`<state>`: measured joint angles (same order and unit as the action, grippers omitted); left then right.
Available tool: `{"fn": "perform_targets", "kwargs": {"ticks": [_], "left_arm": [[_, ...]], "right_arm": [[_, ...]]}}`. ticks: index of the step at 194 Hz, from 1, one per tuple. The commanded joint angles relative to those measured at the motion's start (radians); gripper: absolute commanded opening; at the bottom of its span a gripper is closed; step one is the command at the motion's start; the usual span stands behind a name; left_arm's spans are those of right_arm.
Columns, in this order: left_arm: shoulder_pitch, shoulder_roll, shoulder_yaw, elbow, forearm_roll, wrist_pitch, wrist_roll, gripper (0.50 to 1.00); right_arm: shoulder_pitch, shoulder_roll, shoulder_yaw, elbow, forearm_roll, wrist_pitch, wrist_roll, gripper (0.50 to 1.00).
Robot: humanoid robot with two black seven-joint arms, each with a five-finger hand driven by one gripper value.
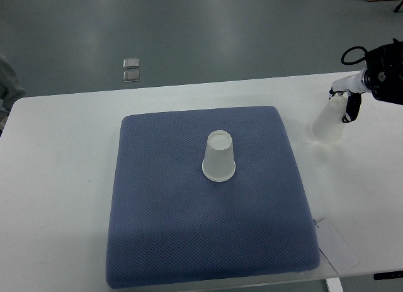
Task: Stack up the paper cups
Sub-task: 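Lift the grasped cup up off the table with the right hand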
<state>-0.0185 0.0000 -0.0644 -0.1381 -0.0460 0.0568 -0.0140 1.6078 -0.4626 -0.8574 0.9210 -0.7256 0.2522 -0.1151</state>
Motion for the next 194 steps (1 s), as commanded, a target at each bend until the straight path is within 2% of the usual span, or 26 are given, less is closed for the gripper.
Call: {"fn": "perform_targets", "kwargs": {"ticks": [1, 61, 120, 194], "left_arm": [[0.0, 0.0, 0.0, 0.0, 0.0, 0.0, 0.0, 1.0], [0.0, 0.0, 0.0, 0.0, 0.0, 0.0, 0.0, 1.0], [0.0, 0.0, 0.0, 0.0, 0.0, 0.0, 0.0, 1.0], [0.0, 0.0, 0.0, 0.0, 0.0, 0.0, 0.0, 1.0]], "right_arm": [[0.064, -0.027, -0.002, 0.03, 0.0, 0.035, 0.0, 0.625], [0.326, -0.088, -0.086, 0.154, 0.0, 0.122, 0.0, 0.627], [0.557, -0.103, -0.193, 0.289, 0.002, 0.15, 0.0, 0.629], [0.684, -0.113, -0.23, 0.329, 0.006, 0.199, 0.0, 0.629]]}}
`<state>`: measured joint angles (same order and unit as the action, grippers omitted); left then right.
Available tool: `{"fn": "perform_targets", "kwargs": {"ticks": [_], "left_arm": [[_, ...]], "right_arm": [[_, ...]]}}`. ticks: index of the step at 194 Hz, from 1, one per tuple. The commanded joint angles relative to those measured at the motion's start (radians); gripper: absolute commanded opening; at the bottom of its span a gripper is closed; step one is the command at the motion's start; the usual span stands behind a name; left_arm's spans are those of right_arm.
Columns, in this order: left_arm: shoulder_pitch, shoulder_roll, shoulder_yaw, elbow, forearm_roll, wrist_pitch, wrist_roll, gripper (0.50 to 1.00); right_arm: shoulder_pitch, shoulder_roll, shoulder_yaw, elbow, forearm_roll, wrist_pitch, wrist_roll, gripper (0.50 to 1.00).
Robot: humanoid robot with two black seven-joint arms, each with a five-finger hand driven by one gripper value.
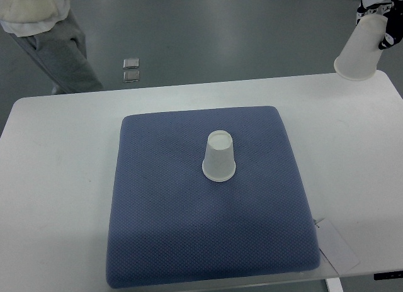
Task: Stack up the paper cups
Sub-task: 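Lift the grasped cup up off the table with the right hand, then carry the cup over the upside-down cup on the mat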
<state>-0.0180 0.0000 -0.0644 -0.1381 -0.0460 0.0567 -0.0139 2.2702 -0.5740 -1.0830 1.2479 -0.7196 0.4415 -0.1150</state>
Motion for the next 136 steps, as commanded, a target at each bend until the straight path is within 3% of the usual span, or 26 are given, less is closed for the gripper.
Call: {"fn": "perform_targets", "kwargs": {"ticks": [1, 59, 136], "left_arm": [[0.001, 0.0, 0.0, 0.0, 0.0, 0.0, 0.0, 1.0], [0.0, 0.0, 0.0, 0.0, 0.0, 0.0, 0.0, 1.0], [0.0, 0.0, 0.0, 0.0, 0.0, 0.0, 0.0, 1.0]], "right_arm": [[0.023, -0.001, -0.005, 0.002, 0.0, 0.011, 0.0, 0.629], [0.032, 0.019, 0.009, 0.002, 0.037, 0.009, 0.0, 0.629], [0.034, 0.189, 0.057, -0.016, 0.15, 0.002, 0.0, 0.633]]}}
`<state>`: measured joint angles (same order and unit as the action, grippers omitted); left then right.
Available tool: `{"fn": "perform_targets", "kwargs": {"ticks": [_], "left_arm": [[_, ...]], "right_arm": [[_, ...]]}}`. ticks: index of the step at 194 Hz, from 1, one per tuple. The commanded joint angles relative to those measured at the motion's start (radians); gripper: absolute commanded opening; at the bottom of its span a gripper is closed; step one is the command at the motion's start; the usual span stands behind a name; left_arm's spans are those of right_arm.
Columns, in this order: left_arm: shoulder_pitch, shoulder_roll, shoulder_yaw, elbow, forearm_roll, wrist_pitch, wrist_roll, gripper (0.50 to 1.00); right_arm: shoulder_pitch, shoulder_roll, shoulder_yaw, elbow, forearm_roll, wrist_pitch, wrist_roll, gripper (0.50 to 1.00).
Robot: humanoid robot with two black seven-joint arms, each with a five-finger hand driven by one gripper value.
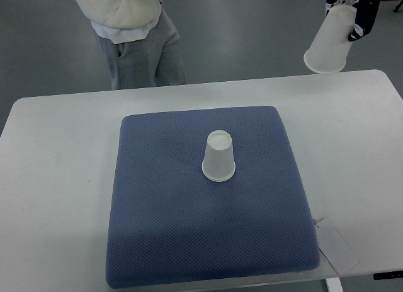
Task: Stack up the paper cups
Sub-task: 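Carry the cup over the upside-down cup on the mat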
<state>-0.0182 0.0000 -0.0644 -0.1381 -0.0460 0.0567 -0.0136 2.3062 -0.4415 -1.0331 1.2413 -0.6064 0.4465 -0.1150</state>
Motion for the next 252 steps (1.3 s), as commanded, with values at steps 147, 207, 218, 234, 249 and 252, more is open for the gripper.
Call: {"fn": "perform_targets", "kwargs": {"ticks": [147, 207, 218, 234, 249, 252], "left_arm": [[0.001, 0.0, 0.0, 0.0, 0.0, 0.0, 0.0, 1.0], [0.001, 0.0, 0.0, 0.0, 0.0, 0.0, 0.0, 1.0], [0.0, 0.0, 0.0, 0.0, 0.0, 0.0, 0.0, 1.0], [0.0, 0.0, 0.0, 0.0, 0.0, 0.0, 0.0, 1.0], [0.0, 0.0, 0.0, 0.0, 0.0, 0.0, 0.0, 1.0], [0.0, 0.0, 0.0, 0.0, 0.0, 0.0, 0.0, 1.0]], "right_arm": [[-0.01, 0.303, 0.125, -0.017, 0.217, 0.02, 0.0, 0.637], [-0.011, 0.357, 0.131, -0.014, 0.316, 0.027, 0.0, 0.639], [-0.011, 0.366, 0.143, -0.011, 0.333, 0.026, 0.0, 0.639], [-0.011, 0.369, 0.156, -0.006, 0.361, 0.026, 0.0, 0.639], [-0.014, 0.374, 0.156, -0.005, 0.376, 0.023, 0.0, 0.637], [-0.016, 0.374, 0.157, -0.005, 0.379, 0.021, 0.0, 0.637]]}}
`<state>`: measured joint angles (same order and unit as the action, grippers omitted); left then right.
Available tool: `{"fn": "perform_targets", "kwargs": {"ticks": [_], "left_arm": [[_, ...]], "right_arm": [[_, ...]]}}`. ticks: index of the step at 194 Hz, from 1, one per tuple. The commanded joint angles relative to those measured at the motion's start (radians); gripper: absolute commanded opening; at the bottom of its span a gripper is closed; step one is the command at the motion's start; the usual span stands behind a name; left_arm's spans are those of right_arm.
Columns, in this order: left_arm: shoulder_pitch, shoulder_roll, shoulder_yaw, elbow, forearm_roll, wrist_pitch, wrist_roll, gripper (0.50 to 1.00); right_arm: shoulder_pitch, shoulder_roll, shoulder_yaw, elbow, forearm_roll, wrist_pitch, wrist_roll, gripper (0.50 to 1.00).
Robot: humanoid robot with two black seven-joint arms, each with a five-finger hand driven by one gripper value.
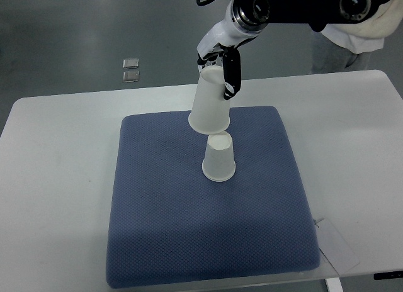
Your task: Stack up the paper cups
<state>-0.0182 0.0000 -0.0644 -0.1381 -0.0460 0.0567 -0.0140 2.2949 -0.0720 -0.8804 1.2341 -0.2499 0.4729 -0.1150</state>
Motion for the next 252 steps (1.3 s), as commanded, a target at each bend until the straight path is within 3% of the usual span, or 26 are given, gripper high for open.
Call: {"fn": "perform_targets", "kwargs": {"ticks": [1, 145, 252], "left_arm": [[0.0, 0.0, 0.0, 0.0, 0.0, 0.0, 0.0, 1.0], [0.0, 0.0, 0.0, 0.0, 0.0, 0.0, 0.0, 1.0], [0.0, 0.0, 0.0, 0.0, 0.0, 0.0, 0.0, 1.0]], "right_arm": [[-0.005, 0.005, 0.004, 0.002, 0.023, -0.005, 0.0, 0.637], [-0.066, 0.021, -0.009, 0.031, 0.026, -0.091, 0.0, 0.635], [-0.097, 0.023, -0.04, 0.047, 0.023, -0.114, 0.0, 0.635]]}}
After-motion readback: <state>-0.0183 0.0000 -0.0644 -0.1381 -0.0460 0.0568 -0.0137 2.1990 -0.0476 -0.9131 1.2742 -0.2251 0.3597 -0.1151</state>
